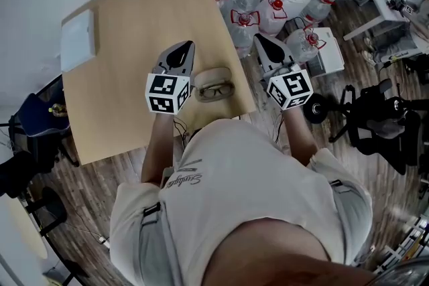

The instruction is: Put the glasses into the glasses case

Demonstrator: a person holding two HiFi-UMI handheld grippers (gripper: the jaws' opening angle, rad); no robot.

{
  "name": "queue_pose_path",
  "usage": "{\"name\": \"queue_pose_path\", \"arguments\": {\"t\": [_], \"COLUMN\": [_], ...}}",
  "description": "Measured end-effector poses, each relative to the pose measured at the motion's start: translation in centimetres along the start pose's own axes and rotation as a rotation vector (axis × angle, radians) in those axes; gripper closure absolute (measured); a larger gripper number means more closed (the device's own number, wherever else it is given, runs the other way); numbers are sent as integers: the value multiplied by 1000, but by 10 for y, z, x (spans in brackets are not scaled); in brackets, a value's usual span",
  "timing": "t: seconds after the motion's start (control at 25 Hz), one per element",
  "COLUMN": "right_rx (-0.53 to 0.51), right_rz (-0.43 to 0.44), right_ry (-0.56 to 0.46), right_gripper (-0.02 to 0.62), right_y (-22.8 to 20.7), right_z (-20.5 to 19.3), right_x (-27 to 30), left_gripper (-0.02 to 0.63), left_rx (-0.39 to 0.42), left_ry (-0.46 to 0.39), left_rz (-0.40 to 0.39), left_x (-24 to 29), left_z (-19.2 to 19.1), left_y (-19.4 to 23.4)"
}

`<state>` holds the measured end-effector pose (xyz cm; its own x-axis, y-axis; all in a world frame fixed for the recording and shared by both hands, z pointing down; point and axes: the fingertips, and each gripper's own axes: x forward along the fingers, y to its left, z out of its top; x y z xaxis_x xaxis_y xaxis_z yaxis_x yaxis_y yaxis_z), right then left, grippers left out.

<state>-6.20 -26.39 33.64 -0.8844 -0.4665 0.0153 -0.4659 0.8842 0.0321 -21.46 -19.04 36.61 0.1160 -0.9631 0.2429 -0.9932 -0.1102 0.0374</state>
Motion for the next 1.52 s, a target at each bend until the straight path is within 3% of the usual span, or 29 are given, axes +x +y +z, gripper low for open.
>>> {"name": "queue_pose_path", "arguments": {"t": [0.2, 0.4, 0.96, 1.52], "right_rx": [-6, -9, 12, 38], "right_rz": [5, 19, 29, 18], "right_ry": [-19, -29, -10, -12], "right_gripper": [600, 600, 600, 600], "right_y": [0, 3, -3, 1], "right_z": [14, 22, 15, 10], "right_x": [3, 0, -11, -5], "left_gripper": [591, 591, 591, 591], "left_rx": [-42, -22, 42, 12], "left_ry": [-69, -102, -93, -76], "left_rz": [-4, 15, 7, 7], "left_x": [-3, -2, 10, -1], "left_z": [25, 43, 43, 31], "left_y": [7, 15, -1, 9]}}
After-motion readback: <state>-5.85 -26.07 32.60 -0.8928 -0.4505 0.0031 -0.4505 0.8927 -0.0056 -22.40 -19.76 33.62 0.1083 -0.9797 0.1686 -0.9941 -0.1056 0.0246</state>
